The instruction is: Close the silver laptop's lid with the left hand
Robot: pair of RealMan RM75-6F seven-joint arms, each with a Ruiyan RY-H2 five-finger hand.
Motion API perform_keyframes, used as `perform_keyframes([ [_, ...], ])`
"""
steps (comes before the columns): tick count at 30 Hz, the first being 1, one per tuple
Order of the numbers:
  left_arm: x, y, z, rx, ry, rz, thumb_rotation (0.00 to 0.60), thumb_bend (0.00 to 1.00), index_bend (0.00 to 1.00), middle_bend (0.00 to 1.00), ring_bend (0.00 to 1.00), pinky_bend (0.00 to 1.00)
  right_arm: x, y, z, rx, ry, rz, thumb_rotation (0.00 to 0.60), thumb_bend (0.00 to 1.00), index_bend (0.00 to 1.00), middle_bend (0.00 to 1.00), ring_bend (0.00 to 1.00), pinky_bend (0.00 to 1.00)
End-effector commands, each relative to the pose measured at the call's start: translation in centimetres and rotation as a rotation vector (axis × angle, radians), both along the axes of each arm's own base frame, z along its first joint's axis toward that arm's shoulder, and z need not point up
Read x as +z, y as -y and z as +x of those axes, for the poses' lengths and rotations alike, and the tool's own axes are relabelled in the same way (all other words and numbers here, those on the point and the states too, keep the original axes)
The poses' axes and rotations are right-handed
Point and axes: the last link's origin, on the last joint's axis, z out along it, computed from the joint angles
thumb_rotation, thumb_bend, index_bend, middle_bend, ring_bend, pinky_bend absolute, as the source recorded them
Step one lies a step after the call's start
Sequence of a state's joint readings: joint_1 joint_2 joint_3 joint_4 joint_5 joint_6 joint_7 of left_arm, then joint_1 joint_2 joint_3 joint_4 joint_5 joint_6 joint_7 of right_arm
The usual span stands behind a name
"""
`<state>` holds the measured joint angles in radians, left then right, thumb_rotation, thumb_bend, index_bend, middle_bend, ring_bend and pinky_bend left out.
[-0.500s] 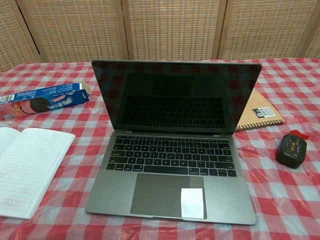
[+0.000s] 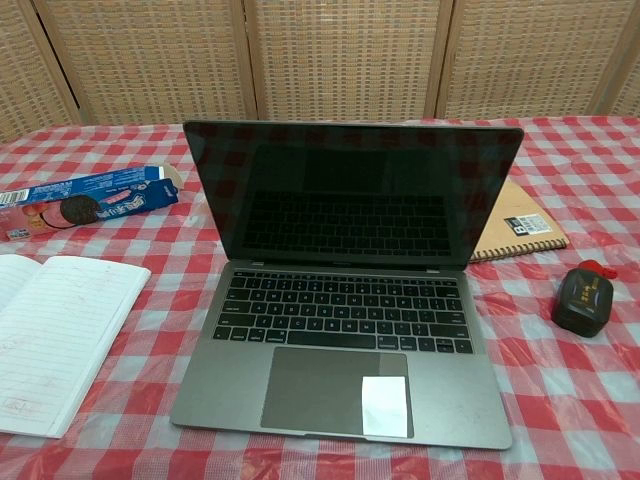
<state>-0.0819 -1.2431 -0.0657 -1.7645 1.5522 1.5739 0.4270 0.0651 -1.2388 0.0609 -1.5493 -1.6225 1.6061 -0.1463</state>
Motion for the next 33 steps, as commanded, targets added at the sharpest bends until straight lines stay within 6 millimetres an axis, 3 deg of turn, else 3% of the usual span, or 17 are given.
perform_keyframes([
  [1, 0.0, -0.1, 0.0, 0.001, 0.004, -0.004, 0.600, 0.00, 0.00, 0.00, 0.00, 0.00, 0.0, 0.0, 0.0, -0.001, 0.000, -0.003, 0.600, 0.59, 0.00, 0.00, 0.00, 0.00],
  [14, -0.3, -0.1, 0.2, -0.011, 0.012, -0.042, 0.600, 0.00, 0.00, 0.00, 0.00, 0.00, 0.2, 0.1, -0.3, -0.011, 0.013, -0.007, 0.600, 0.59, 0.00, 0.00, 0.00, 0.00],
  [17, -0.3, -0.4, 0.6, -0.042, 0.053, -0.063, 0.600, 0.05, 0.00, 0.00, 0.00, 0.00, 0.2, 0.1, -0.3, -0.012, 0.016, -0.010, 0.600, 0.59, 0.00, 0.00, 0.00, 0.00],
  [21, -0.1, -1.4, 1.5, -0.107, 0.091, -0.112, 0.600, 0.25, 0.00, 0.00, 0.00, 0.00, 0.2, 0.3, -0.5, -0.019, 0.020, -0.011, 0.600, 0.59, 0.00, 0.00, 0.00, 0.00],
  [25, 0.1, -3.1, 3.7, -0.198, 0.104, -0.185, 0.600, 0.63, 0.00, 0.00, 0.00, 0.00, 0.2, 0.4, -0.6, -0.024, 0.019, -0.012, 0.600, 0.59, 0.00, 0.00, 0.00, 0.00],
  [28, 0.3, -4.1, 5.5, -0.263, 0.116, -0.237, 0.600, 0.84, 0.00, 0.00, 0.00, 0.00, 0.2, 0.5, -0.6, -0.027, 0.019, -0.015, 0.600, 0.59, 0.00, 0.00, 0.00, 0.00],
  [31, 0.0, -5.6, 8.2, -0.346, 0.113, -0.320, 0.600, 0.97, 0.00, 0.00, 0.00, 0.00, 0.4, 0.6, -0.9, -0.037, 0.025, -0.021, 0.600, 0.59, 0.00, 0.00, 0.00, 0.00],
  [33, -0.3, -6.7, 9.3, -0.357, 0.106, -0.368, 0.600, 1.00, 0.00, 0.00, 0.00, 0.00, 0.5, 0.7, -1.0, -0.042, 0.028, -0.022, 0.600, 0.59, 0.00, 0.00, 0.00, 0.00],
])
